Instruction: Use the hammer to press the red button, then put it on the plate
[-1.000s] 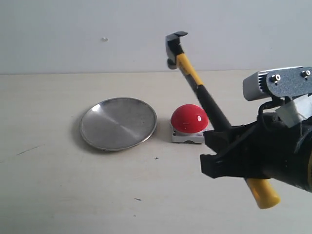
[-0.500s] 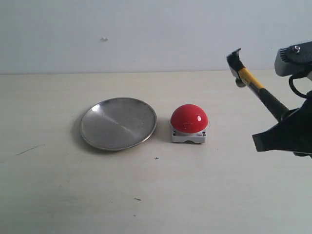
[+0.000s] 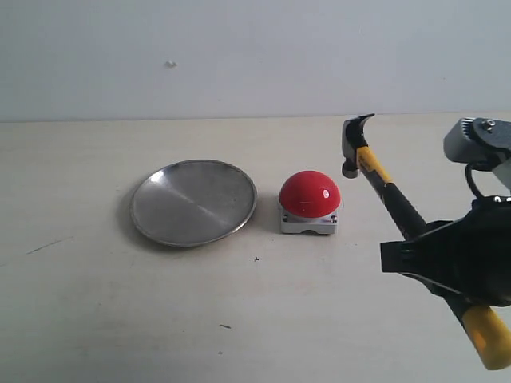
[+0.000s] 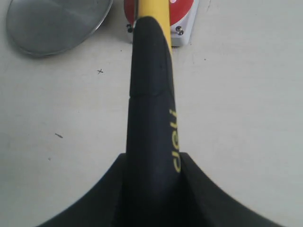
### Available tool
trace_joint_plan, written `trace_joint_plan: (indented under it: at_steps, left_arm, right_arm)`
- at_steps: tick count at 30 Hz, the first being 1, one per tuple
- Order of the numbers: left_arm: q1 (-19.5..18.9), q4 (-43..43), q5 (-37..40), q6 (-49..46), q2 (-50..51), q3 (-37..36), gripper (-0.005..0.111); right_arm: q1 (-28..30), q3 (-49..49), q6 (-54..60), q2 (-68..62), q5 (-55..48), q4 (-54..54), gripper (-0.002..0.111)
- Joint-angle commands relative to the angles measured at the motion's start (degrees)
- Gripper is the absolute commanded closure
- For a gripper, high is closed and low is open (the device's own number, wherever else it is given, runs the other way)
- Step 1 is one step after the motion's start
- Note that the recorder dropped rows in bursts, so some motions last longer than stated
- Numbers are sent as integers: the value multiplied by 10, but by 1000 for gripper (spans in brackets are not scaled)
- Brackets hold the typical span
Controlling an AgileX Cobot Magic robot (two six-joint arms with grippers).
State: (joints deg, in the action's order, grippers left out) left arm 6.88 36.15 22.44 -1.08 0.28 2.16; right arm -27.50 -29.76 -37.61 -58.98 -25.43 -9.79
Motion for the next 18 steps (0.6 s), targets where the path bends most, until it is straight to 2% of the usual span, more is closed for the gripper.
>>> trace_joint_plan:
  at_steps: [1,12,18]
  left_arm:
    - [-1,5,-1,-2,-3,-1,104]
    - [-1,5,-1,-2,-3,-1,104]
    - [-1,5,-1,-2,-3,-1,104]
  right_arm:
    - [3,-4,16,-39,110,-12,108]
    - [3,-74,17,-134,140,-47,108]
    - [3,-87,16,-122,222,-57,108]
